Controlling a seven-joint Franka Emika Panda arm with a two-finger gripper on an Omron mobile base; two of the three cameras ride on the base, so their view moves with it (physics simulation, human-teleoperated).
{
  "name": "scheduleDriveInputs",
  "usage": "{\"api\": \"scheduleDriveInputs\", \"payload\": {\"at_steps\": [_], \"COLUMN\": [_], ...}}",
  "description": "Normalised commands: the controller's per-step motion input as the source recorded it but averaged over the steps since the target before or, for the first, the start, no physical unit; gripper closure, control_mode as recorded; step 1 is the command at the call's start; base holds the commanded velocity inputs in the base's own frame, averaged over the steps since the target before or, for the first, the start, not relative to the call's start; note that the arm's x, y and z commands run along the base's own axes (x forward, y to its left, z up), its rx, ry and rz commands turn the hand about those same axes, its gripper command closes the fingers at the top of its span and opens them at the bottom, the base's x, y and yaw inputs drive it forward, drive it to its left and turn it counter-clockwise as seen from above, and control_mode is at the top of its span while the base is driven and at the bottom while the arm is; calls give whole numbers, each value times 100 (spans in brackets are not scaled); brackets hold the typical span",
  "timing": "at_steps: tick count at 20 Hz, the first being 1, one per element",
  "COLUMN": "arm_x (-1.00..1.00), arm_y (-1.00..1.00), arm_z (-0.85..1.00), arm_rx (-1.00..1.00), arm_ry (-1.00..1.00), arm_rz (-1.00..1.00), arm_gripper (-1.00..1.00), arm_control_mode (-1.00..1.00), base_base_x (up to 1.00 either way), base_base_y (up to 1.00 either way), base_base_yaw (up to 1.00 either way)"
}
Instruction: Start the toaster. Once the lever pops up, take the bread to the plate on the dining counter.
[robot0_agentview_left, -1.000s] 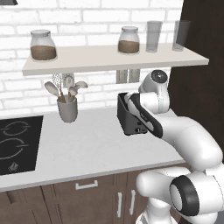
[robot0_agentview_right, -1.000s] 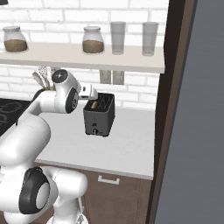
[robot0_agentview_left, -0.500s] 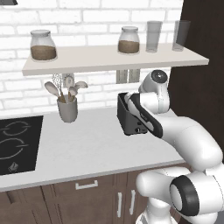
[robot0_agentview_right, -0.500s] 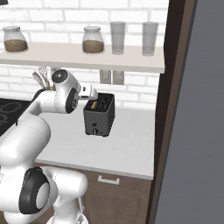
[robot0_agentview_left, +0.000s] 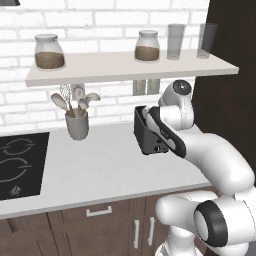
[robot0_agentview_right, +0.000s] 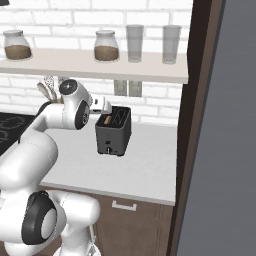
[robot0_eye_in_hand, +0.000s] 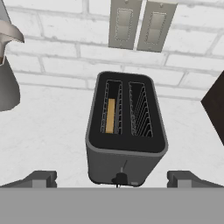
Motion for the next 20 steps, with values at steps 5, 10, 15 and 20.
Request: {"api": "scheduleDriveInputs", "payload": {"at_steps": [5, 10, 15, 20], "arm_x": [0, 0, 0, 0], "arm_y": [0, 0, 0, 0], "arm_z": [0, 0, 0, 0], "arm_rx": [0, 0, 0, 0], "arm_ry": [0, 0, 0, 0], "arm_rz": [0, 0, 0, 0], "arm_gripper": [-100, -100, -100, -100], "arm_control_mode": [-100, -100, -100, -100], "base_base_x": [0, 0, 0, 0], "base_base_y": [0, 0, 0, 0], "base_base_yaw": [0, 0, 0, 0]}}
